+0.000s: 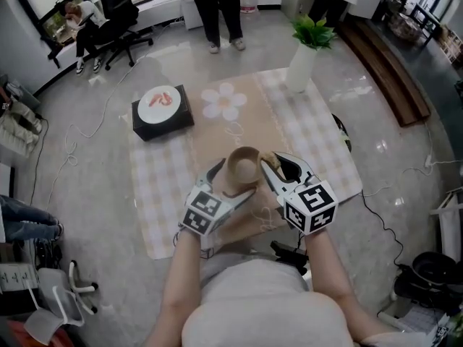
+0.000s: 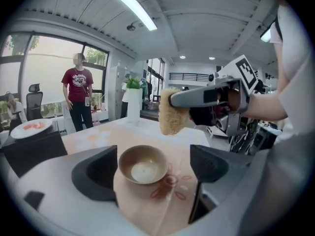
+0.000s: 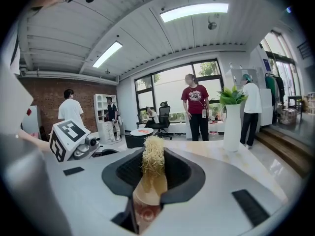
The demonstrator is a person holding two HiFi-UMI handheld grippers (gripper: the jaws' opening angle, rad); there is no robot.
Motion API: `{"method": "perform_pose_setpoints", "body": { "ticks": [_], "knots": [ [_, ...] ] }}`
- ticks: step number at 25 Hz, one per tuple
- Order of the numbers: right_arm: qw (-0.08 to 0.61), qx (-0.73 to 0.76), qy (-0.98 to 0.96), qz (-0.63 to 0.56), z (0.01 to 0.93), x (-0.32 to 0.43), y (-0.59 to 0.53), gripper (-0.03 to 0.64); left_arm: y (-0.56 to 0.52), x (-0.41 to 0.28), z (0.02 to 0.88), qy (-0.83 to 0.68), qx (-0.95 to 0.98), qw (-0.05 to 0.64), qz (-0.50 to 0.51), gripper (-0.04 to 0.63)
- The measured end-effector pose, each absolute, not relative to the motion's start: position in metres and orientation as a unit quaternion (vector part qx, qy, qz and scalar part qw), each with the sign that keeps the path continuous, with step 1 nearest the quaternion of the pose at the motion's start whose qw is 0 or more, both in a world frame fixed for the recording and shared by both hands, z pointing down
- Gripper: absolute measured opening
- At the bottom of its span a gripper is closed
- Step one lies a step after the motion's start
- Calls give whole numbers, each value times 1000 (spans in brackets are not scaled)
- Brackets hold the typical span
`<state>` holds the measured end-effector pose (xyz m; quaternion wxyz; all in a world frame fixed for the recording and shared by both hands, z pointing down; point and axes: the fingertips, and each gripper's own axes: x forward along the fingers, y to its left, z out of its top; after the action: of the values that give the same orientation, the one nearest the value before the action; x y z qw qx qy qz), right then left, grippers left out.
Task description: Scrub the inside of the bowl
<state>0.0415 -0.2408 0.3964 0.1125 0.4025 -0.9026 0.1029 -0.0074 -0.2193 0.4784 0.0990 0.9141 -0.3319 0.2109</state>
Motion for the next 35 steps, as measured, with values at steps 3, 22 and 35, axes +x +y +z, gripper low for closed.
{"method": "perform_pose_setpoints", "body": {
  "ticks": [3,22,35],
  "knots": [
    [120,407,-898,113,407,43,-248,101,-225,-6,497,-313,915,110,231,433],
    [138,415,-887,144,441,39,-270,101,-249,0,545,-284,908,104,290,433],
    [103,343,-918,169,443,3,-294,101,-248,0,549,-278,908,102,295,431]
  ]
}}
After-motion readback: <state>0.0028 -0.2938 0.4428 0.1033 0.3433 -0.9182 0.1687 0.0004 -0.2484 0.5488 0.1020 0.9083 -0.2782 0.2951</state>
